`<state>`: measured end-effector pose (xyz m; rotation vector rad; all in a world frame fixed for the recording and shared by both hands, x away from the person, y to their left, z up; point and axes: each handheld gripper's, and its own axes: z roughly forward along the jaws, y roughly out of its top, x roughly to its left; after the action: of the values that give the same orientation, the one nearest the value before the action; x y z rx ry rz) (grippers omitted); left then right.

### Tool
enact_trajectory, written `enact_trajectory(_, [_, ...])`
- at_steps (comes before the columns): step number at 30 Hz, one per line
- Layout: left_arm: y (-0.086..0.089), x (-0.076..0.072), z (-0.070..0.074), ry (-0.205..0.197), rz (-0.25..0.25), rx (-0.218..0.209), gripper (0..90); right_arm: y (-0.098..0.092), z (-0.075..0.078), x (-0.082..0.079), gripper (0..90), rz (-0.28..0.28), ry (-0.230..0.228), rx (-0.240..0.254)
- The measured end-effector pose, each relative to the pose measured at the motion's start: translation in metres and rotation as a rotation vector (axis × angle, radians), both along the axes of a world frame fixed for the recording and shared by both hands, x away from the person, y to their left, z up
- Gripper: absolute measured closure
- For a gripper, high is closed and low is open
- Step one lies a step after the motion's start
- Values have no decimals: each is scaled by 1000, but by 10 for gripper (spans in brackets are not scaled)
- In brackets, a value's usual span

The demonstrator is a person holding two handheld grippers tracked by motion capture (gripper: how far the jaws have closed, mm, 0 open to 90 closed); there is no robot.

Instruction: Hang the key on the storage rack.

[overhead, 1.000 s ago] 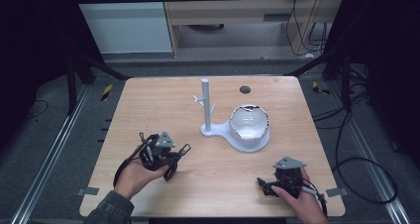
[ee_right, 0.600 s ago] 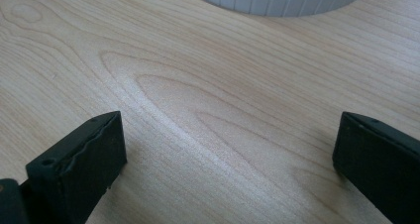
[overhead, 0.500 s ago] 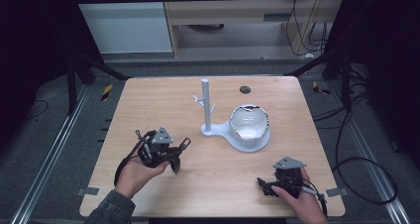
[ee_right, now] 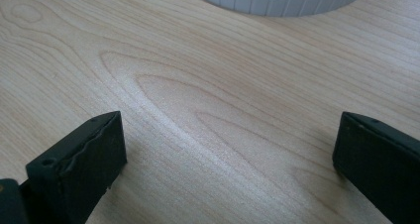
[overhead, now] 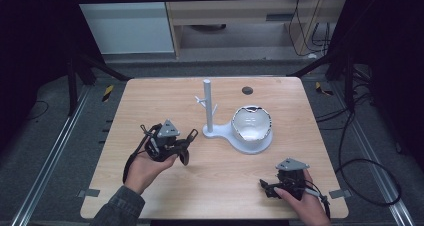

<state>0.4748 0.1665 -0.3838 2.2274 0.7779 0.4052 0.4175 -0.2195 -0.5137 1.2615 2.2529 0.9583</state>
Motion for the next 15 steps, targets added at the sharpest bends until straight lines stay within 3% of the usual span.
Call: enact_trajectory(15, [-15, 8, 4, -69, 29, -26, 804, 0, 0, 0, 4, 1, 0, 0])
